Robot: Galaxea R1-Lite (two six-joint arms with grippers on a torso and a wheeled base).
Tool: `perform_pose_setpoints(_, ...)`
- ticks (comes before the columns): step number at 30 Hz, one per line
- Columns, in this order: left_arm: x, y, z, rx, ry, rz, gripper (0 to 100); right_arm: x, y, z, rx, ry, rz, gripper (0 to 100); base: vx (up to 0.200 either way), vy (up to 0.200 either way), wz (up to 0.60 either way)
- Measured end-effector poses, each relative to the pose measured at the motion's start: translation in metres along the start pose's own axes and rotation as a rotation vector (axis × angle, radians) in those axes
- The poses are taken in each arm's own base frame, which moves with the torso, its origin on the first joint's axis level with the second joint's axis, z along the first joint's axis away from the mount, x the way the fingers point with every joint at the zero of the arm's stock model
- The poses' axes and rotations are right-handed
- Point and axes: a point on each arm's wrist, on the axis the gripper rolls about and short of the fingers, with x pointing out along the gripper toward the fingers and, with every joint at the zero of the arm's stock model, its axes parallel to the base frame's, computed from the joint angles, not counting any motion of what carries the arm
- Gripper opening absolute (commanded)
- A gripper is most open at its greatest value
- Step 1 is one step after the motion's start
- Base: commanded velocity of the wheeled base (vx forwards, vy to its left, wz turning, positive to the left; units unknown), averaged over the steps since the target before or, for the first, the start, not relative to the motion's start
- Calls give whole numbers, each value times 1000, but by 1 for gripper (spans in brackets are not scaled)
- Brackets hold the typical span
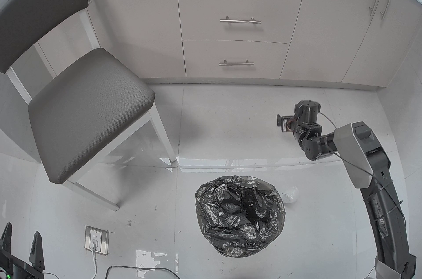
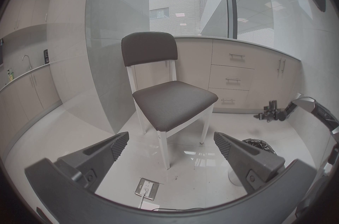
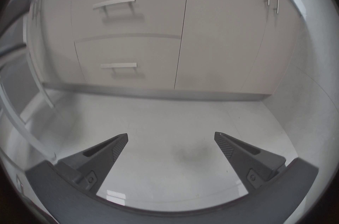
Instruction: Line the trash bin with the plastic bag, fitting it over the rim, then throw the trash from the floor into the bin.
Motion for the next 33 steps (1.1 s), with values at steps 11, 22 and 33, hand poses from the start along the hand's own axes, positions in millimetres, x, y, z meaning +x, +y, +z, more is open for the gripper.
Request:
perform_pose_setpoints(11,0,0,0,1,1,1,100,10,2,-141,-191,381,-7,100,0,0,0)
perform_pose_setpoints(22,0,0,0,1,3,0,100,3,-2,-179,-240,523,-27,100,0,0,0)
perform_pose_setpoints(33,0,0,0,1,4,0,100,-3,3,-189,-273,603,3,100,0,0,0)
